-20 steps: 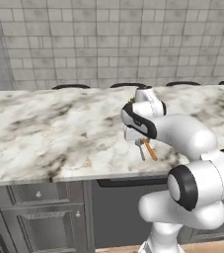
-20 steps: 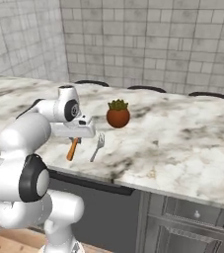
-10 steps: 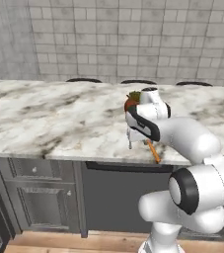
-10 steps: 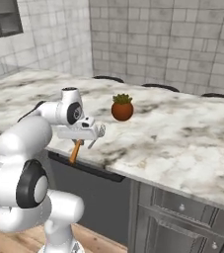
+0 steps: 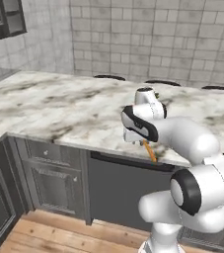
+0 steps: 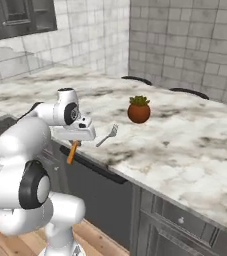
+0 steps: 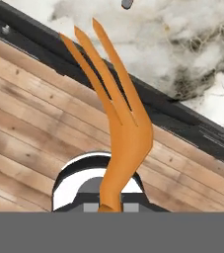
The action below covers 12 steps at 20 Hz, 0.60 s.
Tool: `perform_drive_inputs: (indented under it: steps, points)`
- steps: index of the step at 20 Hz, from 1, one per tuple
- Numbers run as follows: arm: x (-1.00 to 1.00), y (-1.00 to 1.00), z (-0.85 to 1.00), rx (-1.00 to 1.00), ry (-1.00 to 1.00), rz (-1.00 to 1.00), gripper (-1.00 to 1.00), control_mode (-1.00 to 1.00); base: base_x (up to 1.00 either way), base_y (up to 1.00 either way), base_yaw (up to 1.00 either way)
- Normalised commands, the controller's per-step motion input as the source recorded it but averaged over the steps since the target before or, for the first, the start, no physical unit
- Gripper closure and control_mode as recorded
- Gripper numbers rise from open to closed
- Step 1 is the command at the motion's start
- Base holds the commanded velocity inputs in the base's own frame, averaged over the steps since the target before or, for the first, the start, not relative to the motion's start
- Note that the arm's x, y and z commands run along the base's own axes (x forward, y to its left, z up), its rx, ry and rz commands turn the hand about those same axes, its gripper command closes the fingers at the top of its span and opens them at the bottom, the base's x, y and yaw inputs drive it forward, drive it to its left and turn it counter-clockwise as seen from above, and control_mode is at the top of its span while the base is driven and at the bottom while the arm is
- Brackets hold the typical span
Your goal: Organize the utensils by type. Pick up the wooden spoons from the counter and place them in the open cabinet. Then pick up the metallic utensils from the counter and place them in the open drawer.
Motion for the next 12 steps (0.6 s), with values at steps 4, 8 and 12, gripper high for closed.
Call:
perform_drive_inputs:
  steps: [4, 8, 12]
  points:
    - [0.00, 0.00, 0.00, 0.00, 0.00, 0.00, 1.00, 1.00, -0.04, 0.07, -0.96]
    - [0.00, 0.00, 0.00, 0.00, 0.00, 0.00, 1.00, 1.00, 0.00, 0.13, -1.00]
    - [0.00, 0.00, 0.00, 0.00, 0.00, 0.00, 1.00, 1.00, 0.00, 0.13, -1.00]
